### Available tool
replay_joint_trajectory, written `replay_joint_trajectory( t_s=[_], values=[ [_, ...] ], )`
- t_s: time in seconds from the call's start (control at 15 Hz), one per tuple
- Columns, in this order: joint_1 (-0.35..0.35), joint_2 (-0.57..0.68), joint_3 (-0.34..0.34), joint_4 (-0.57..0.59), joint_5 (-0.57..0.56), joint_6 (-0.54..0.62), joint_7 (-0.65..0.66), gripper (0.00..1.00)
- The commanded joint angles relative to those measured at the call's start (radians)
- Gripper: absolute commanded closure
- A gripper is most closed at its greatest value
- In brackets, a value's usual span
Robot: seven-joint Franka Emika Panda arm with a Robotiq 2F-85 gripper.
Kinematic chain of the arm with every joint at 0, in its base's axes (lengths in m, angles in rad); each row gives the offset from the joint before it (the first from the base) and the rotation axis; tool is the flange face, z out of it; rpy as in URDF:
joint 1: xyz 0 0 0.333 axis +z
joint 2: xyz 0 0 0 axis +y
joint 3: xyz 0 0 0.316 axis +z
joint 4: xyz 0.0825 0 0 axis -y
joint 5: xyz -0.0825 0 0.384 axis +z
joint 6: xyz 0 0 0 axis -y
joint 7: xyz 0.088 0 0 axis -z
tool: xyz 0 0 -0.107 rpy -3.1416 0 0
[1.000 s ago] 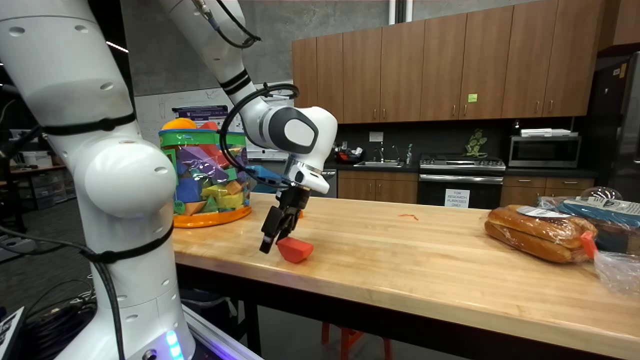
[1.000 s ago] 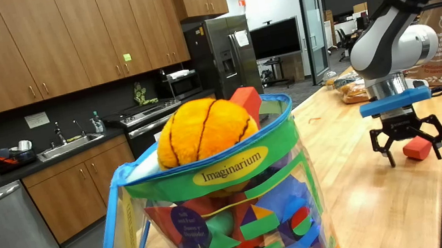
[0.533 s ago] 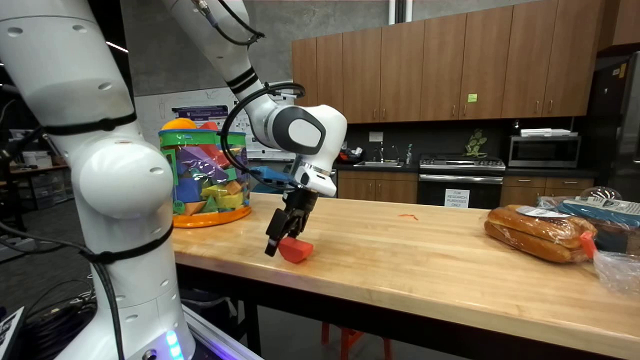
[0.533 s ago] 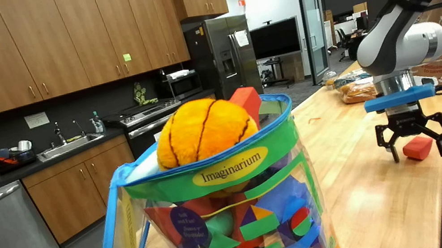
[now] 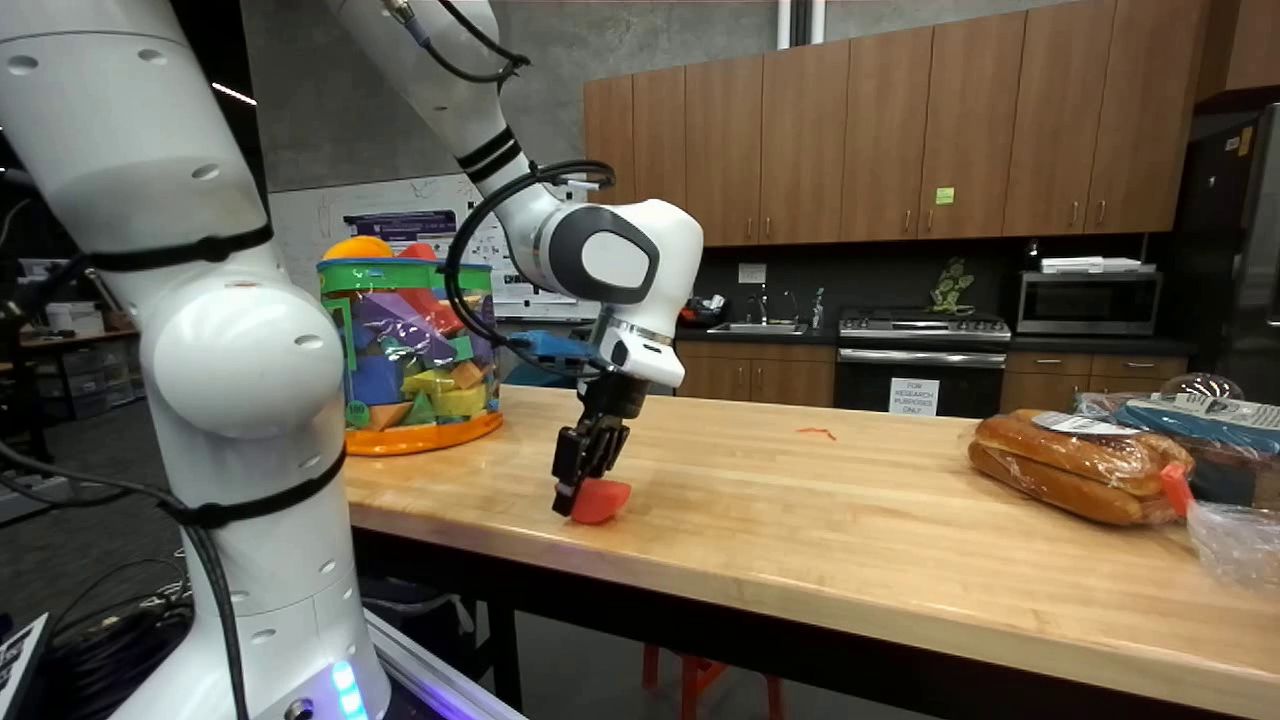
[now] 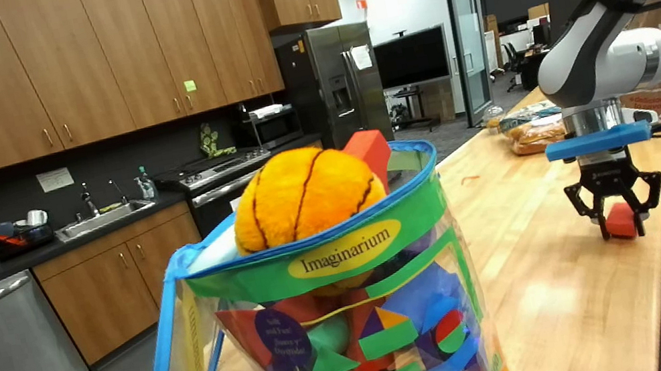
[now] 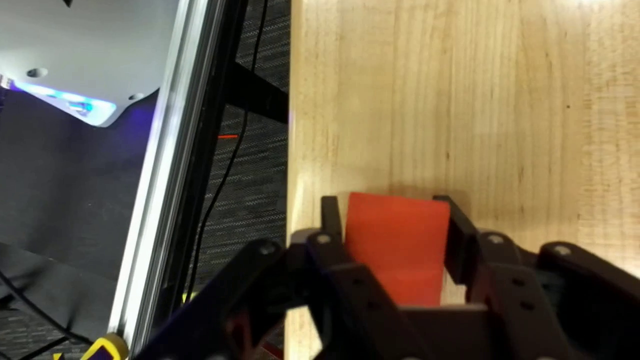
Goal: Pick up the semi circle block and place it the bag
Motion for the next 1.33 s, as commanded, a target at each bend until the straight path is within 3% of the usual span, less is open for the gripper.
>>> replay_joint_trajectory(
  t_s=[0.0, 0.33, 0.73, 1.0, 1.27],
  values=[
    [-0.024, -0.011, -0.007, -0.026, -0.044, 0.018, -0.017, 0.83],
    [-0.024, -0.074, -0.001, -0.018, -0.125, 0.011, -0.083, 0.84],
    [-0.013, -0.255, 0.03, 0.027, -0.241, -0.061, -0.275, 0.84],
    [0.026, -0.33, 0.09, 0.171, -0.225, -0.203, -0.421, 0.84],
    [0.097, -0.339, 0.177, 0.384, -0.239, -0.367, -0.513, 0.84]
  ],
)
